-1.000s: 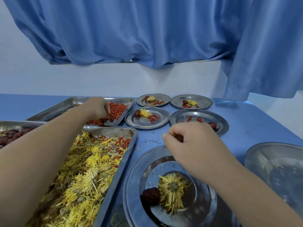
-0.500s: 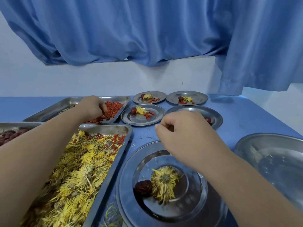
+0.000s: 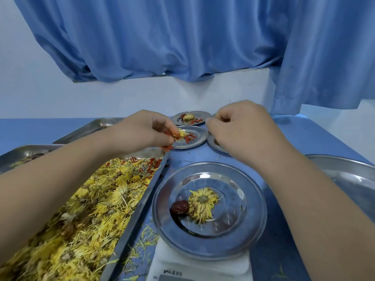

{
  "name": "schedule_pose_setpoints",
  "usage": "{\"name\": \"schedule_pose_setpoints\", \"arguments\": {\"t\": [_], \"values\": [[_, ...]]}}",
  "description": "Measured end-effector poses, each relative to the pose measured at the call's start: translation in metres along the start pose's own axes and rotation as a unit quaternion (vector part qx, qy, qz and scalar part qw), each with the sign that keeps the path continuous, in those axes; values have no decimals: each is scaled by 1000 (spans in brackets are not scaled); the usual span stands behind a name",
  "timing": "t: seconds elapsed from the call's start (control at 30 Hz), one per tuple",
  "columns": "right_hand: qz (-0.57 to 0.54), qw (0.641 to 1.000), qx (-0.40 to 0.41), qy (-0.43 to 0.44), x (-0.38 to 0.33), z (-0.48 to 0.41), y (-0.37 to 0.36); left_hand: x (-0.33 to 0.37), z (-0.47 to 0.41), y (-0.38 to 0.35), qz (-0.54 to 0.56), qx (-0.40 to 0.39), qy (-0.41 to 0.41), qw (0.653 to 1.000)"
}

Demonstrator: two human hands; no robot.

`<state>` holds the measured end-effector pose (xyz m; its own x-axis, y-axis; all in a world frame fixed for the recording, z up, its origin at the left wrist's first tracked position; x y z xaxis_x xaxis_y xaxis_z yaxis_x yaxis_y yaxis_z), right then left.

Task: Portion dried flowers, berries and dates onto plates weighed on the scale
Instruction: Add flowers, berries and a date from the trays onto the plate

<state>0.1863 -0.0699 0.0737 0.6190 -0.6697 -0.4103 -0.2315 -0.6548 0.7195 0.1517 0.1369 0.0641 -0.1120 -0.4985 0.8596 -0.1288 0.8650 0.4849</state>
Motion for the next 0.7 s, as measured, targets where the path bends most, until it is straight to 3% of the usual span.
{"name": "schedule_pose_setpoints", "arguments": {"t": [0.37,0.6,0.7], "values": [[-42,999,1,-16,-3,-1,28,21,15,-82,-143,-157,0,977],[-58,998,-14,-19,-5,0,35,18,30,-74,4,-34,-7,999],[-57,998,-17,-19,-5,0,36,16,39,-74,-19,15,-11,1000]]}}
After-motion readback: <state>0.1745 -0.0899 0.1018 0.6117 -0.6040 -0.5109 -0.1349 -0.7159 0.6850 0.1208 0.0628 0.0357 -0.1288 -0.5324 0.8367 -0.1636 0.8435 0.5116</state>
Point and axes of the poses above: each hand's wrist, its own z-axis away from the middle knuckle, its own y-axis out of the back of the hand, x = y × z, the point moved 3 cm from there along -z, towards the middle knuckle, and after that the axes turned 12 degrees about z, right-handed, at the moved point
